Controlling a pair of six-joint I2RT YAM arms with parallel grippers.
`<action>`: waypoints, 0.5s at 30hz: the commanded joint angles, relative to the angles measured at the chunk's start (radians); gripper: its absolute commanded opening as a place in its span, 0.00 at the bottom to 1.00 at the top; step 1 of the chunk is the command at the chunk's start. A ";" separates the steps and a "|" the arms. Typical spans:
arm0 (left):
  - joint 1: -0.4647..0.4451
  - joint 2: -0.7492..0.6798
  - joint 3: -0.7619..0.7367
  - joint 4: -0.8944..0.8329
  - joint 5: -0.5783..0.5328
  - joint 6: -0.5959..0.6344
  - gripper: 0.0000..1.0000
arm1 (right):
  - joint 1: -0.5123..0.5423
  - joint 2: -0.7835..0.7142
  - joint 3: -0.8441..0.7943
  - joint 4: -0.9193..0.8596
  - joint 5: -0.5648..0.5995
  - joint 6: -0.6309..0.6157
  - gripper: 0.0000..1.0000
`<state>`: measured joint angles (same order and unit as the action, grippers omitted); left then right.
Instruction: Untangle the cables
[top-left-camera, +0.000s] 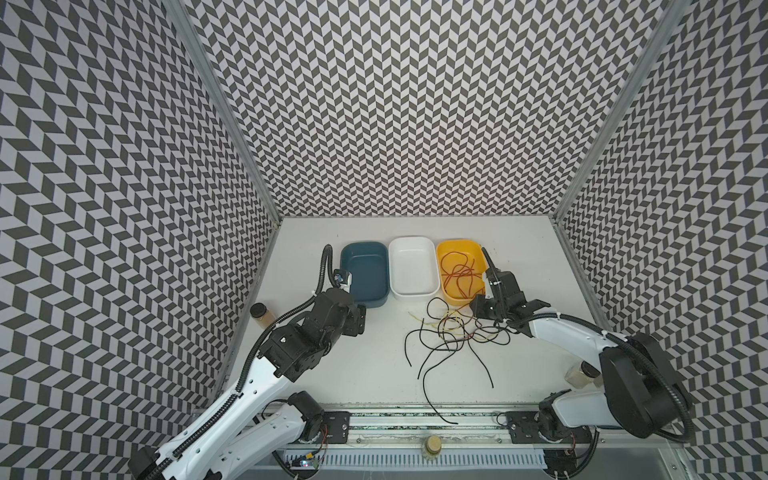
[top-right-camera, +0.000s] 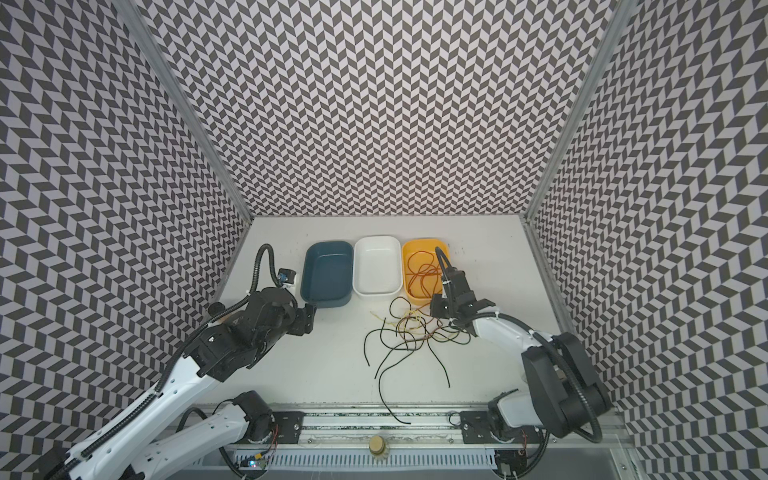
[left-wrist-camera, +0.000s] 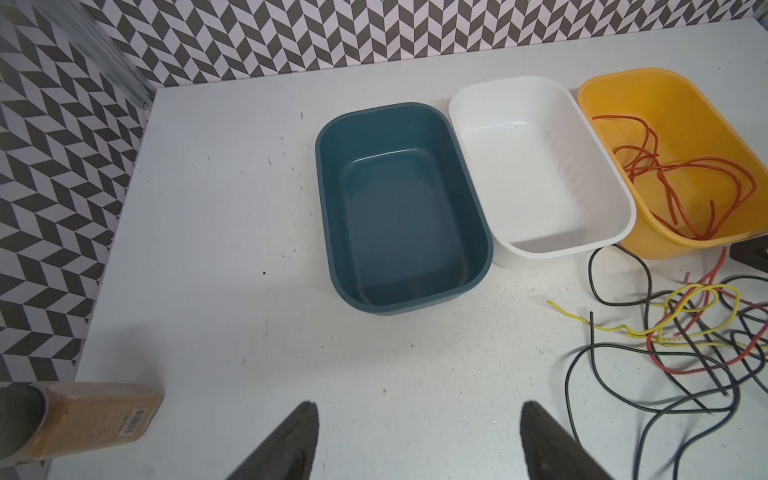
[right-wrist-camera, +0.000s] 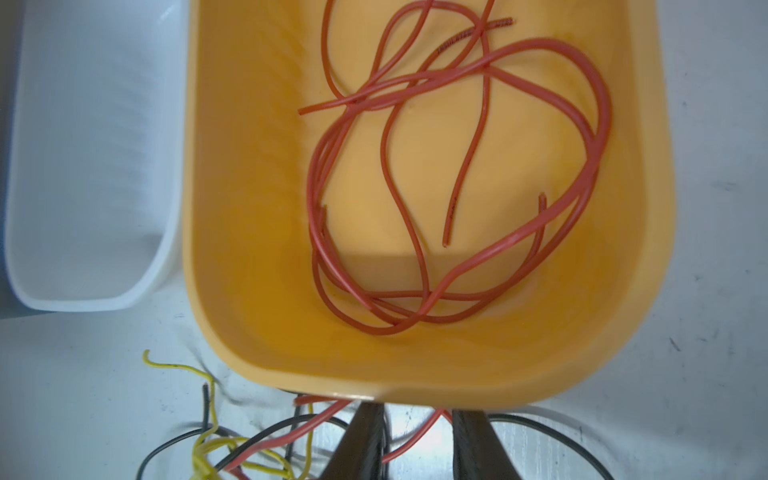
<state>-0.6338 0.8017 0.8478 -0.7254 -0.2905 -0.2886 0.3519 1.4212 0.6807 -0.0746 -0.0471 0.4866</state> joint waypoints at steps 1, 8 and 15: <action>0.002 -0.006 -0.006 0.009 -0.002 0.001 0.78 | 0.006 0.027 -0.005 0.060 0.008 -0.003 0.36; 0.003 -0.004 -0.007 0.014 0.004 0.004 0.78 | 0.006 0.078 -0.012 0.133 0.014 -0.029 0.39; 0.003 -0.005 -0.010 0.016 0.008 0.006 0.77 | 0.006 0.153 -0.018 0.193 0.007 -0.027 0.39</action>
<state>-0.6338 0.8013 0.8459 -0.7242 -0.2798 -0.2855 0.3538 1.5555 0.6720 0.0483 -0.0483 0.4671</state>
